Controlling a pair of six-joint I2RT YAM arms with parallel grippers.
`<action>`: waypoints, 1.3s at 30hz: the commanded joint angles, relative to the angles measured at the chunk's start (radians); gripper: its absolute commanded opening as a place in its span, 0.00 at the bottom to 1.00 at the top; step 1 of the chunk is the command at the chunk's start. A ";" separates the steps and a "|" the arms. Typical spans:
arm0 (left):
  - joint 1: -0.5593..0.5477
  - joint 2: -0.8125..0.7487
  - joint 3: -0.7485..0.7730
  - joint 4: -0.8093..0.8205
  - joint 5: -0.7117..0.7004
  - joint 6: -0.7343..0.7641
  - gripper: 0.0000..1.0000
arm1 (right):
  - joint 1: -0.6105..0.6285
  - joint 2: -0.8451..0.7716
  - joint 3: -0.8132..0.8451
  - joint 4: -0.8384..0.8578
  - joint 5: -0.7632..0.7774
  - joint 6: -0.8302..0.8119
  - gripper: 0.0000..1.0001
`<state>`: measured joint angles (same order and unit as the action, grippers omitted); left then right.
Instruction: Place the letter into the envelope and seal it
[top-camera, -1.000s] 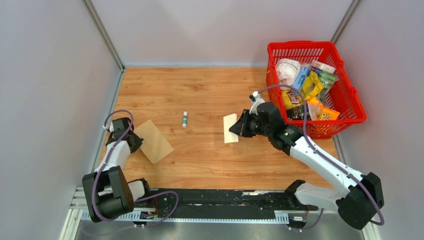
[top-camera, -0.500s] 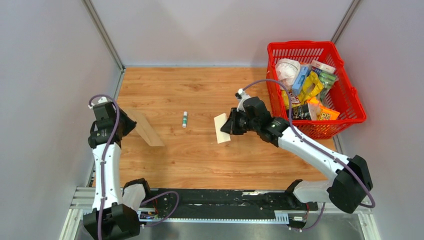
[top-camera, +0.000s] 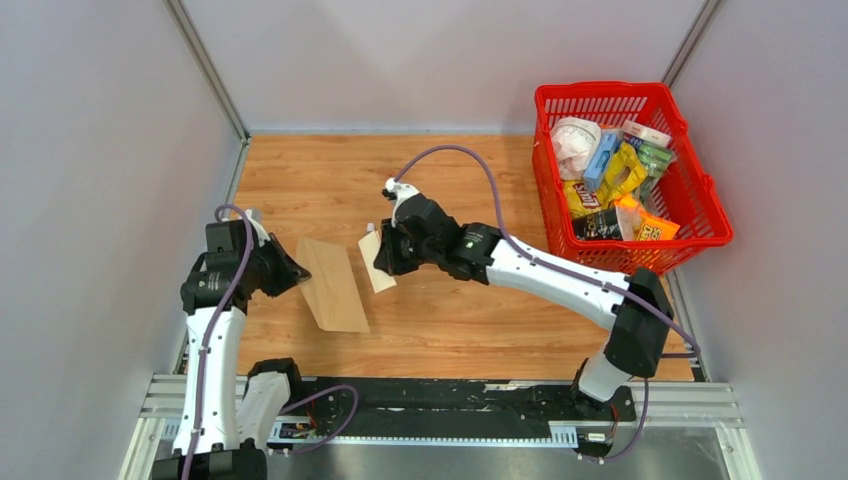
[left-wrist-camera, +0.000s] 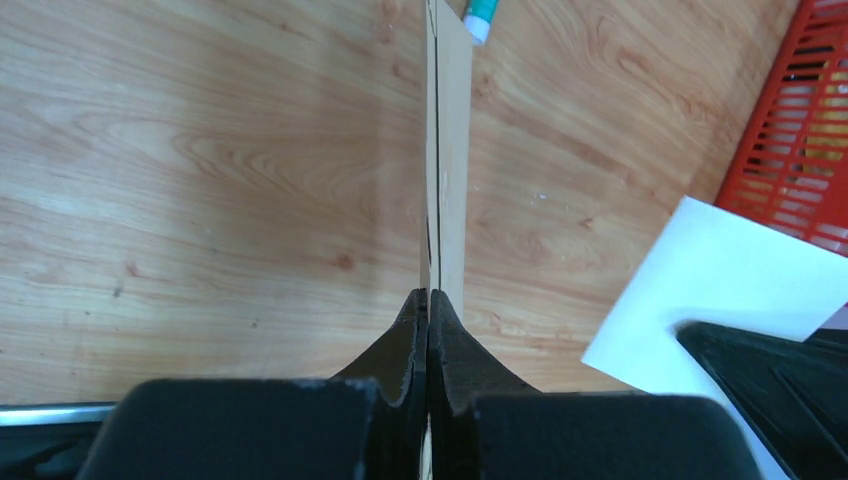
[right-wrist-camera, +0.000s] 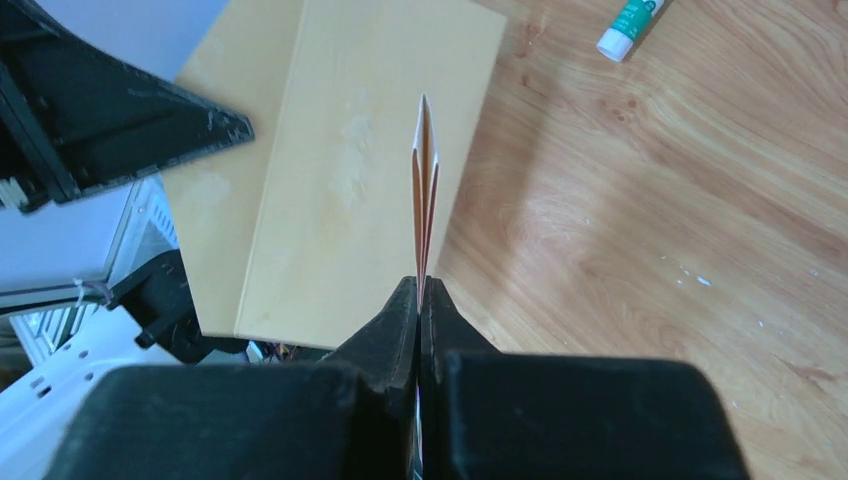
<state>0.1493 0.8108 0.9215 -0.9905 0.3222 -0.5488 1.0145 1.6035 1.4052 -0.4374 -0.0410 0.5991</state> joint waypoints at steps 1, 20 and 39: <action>-0.043 -0.027 -0.039 0.024 0.055 -0.066 0.00 | 0.053 0.067 0.121 -0.026 0.153 0.059 0.00; -0.111 -0.044 -0.087 0.119 0.092 -0.184 0.00 | 0.125 0.234 0.288 -0.015 0.343 0.215 0.00; -0.123 -0.019 -0.058 0.151 0.103 -0.211 0.00 | 0.173 0.332 0.403 -0.067 0.343 0.168 0.00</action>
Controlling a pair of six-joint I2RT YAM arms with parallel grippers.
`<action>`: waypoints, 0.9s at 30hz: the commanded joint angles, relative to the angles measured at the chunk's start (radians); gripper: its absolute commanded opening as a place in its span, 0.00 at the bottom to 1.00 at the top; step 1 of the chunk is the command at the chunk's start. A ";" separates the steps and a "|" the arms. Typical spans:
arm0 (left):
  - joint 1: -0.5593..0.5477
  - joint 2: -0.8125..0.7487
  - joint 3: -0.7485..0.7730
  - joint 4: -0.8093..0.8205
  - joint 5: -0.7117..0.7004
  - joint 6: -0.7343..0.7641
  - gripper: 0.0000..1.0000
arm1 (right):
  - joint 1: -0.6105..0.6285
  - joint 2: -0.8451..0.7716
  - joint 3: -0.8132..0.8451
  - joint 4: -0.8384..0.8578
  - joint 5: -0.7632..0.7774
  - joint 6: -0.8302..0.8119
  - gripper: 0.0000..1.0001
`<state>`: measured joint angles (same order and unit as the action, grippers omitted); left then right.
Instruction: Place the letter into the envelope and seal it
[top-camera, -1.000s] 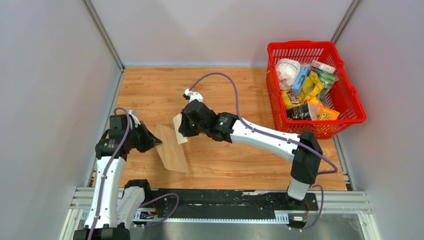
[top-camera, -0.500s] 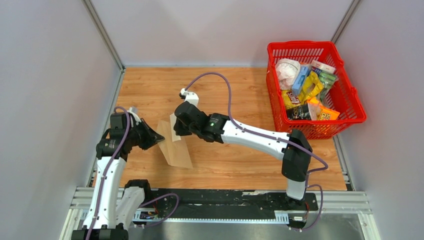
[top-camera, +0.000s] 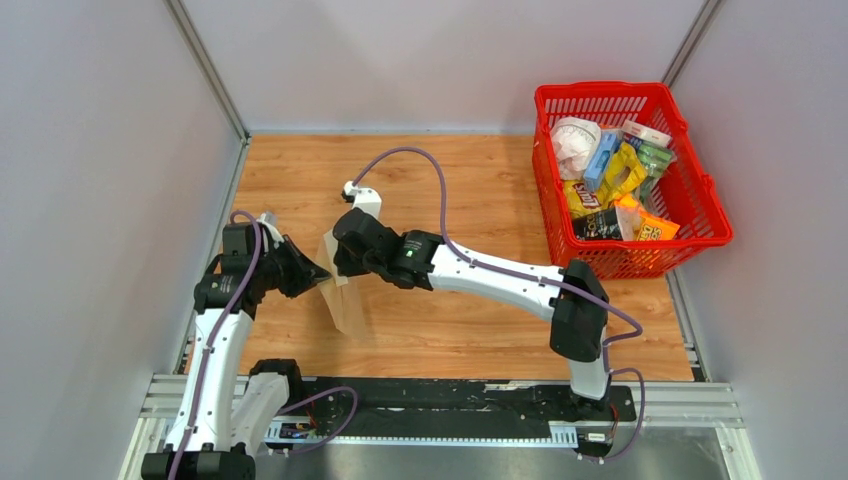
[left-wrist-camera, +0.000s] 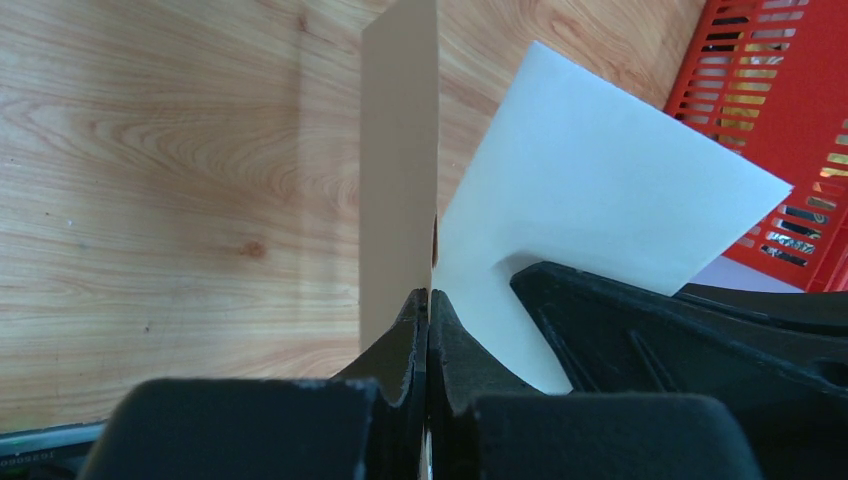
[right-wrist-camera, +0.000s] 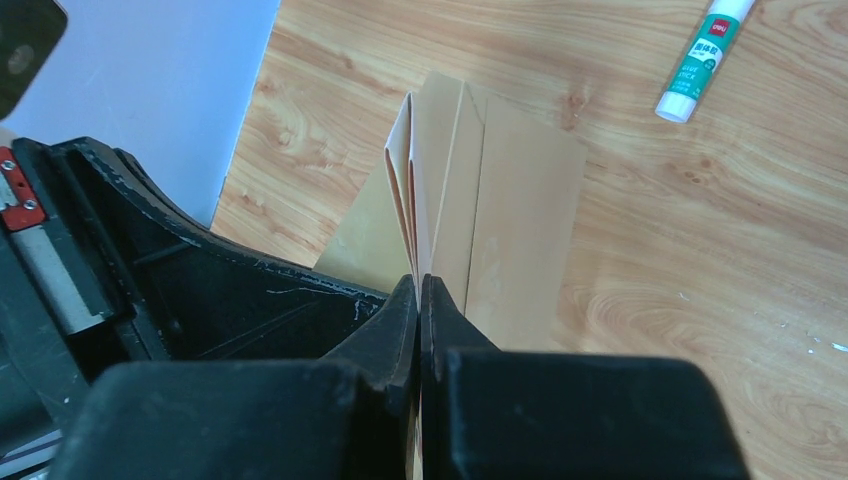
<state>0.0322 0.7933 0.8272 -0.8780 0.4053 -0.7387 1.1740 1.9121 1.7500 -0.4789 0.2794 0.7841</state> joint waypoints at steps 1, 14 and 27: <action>-0.008 0.000 0.039 0.039 0.023 -0.022 0.00 | 0.015 0.028 0.063 -0.032 0.024 -0.019 0.00; -0.012 0.003 0.047 0.054 0.024 -0.047 0.00 | 0.030 0.059 0.063 -0.044 0.034 -0.023 0.00; -0.012 -0.012 0.007 0.126 0.003 -0.057 0.00 | 0.041 0.061 0.029 -0.058 -0.019 -0.051 0.00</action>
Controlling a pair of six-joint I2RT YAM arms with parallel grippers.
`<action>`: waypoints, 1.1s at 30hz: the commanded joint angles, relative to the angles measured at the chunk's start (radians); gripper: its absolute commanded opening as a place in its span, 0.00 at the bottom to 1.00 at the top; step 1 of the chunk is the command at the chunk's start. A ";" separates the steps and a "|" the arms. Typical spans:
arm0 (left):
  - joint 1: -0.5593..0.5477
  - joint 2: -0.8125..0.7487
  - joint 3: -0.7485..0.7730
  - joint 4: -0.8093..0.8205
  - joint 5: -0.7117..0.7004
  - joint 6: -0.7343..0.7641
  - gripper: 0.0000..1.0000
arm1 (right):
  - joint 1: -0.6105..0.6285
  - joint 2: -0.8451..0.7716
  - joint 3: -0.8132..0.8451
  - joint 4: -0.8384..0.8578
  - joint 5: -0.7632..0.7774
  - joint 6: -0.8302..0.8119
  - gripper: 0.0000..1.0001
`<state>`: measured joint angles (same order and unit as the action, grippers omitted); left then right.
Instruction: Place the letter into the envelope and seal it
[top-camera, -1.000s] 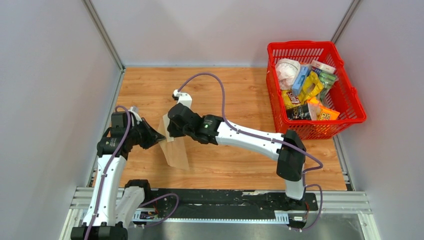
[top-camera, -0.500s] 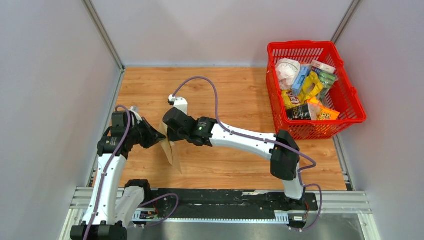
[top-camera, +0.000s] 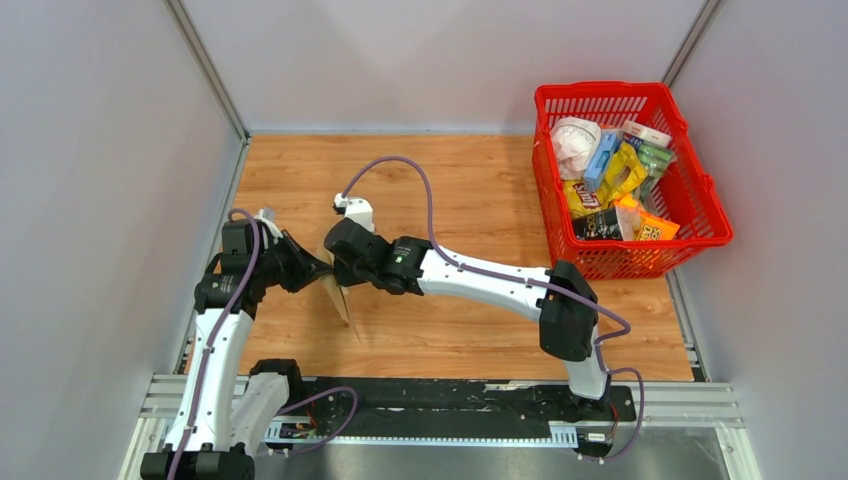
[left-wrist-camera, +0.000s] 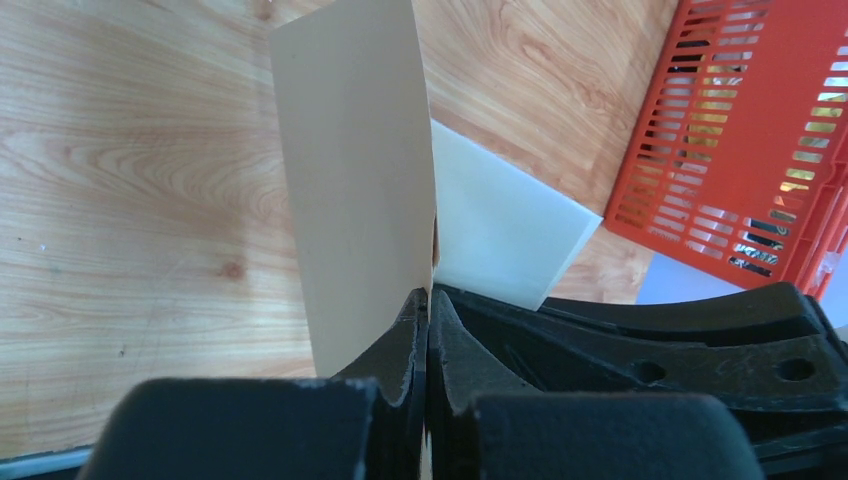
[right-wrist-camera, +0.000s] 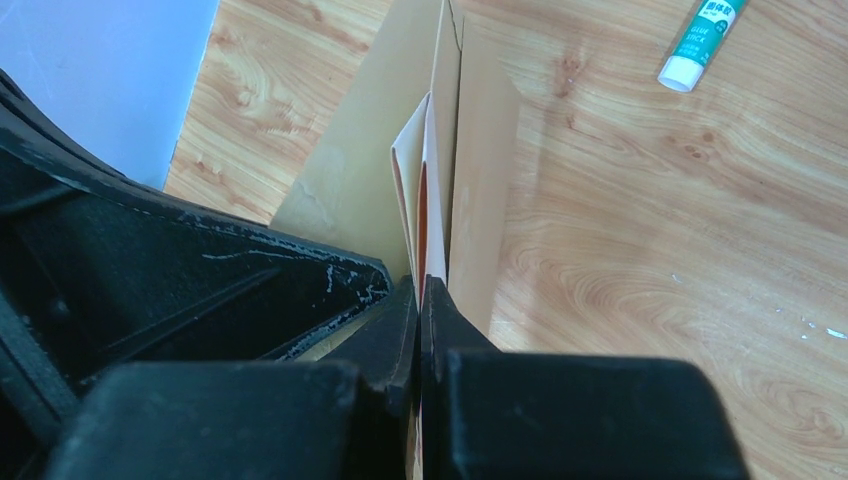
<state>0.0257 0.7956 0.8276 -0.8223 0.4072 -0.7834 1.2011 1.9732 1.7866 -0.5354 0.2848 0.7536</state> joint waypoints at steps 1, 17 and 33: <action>-0.006 -0.015 0.007 0.074 -0.001 -0.013 0.00 | 0.014 0.001 -0.009 -0.005 -0.032 -0.022 0.00; -0.006 -0.029 -0.041 0.170 0.077 0.072 0.00 | 0.014 0.078 0.089 -0.123 -0.121 -0.082 0.00; -0.006 -0.038 -0.062 0.111 0.047 0.081 0.00 | -0.006 -0.007 0.007 -0.057 -0.105 -0.094 0.27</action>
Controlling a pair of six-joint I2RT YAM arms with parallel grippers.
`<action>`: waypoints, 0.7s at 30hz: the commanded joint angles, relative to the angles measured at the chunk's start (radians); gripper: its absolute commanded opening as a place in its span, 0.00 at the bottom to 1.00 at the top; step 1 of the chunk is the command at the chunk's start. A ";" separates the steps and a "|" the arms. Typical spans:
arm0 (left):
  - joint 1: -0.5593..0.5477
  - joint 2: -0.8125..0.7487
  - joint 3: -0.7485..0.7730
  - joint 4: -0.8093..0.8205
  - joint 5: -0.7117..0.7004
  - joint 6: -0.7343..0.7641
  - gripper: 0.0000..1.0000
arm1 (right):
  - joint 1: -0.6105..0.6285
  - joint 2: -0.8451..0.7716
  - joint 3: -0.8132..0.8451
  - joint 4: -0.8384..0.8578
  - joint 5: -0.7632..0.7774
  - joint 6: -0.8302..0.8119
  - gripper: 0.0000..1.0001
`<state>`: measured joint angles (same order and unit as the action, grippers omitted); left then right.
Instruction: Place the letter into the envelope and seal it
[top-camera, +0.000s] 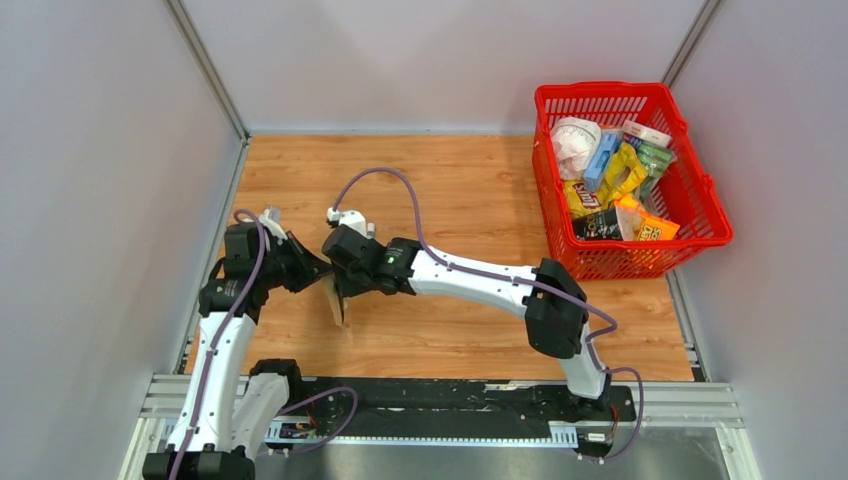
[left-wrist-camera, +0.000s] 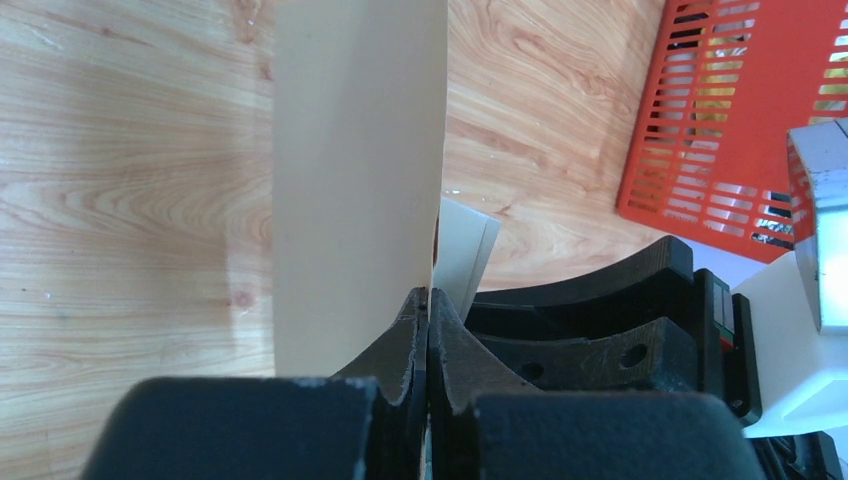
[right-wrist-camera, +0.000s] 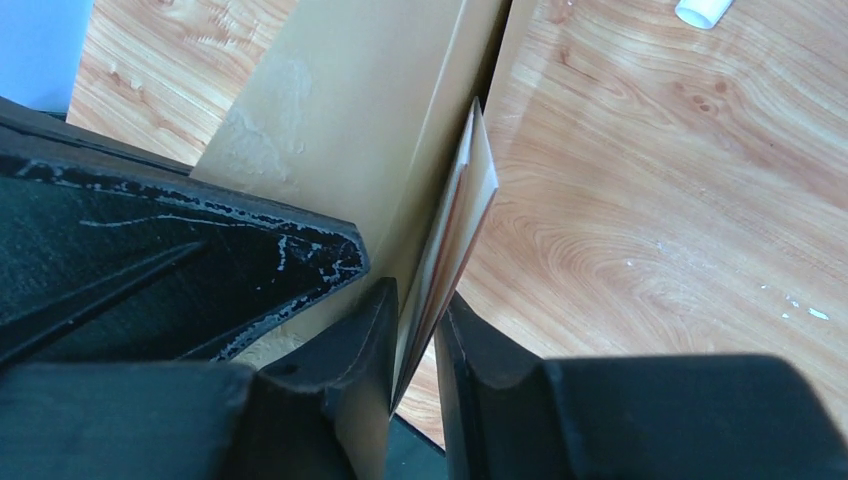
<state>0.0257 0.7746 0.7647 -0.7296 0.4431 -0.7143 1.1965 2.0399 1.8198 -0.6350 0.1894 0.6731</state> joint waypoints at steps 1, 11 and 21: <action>-0.006 -0.017 -0.001 0.015 0.008 0.013 0.00 | -0.003 -0.082 -0.036 0.050 -0.011 -0.014 0.29; -0.006 0.002 -0.027 -0.001 -0.003 0.030 0.00 | -0.006 -0.142 -0.094 0.101 -0.021 -0.014 0.34; -0.006 0.006 -0.039 0.002 0.016 0.033 0.00 | -0.006 -0.159 -0.117 0.129 -0.045 -0.015 0.33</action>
<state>0.0257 0.7837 0.7261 -0.7391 0.4381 -0.7002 1.1919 1.9369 1.7077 -0.5610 0.1577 0.6712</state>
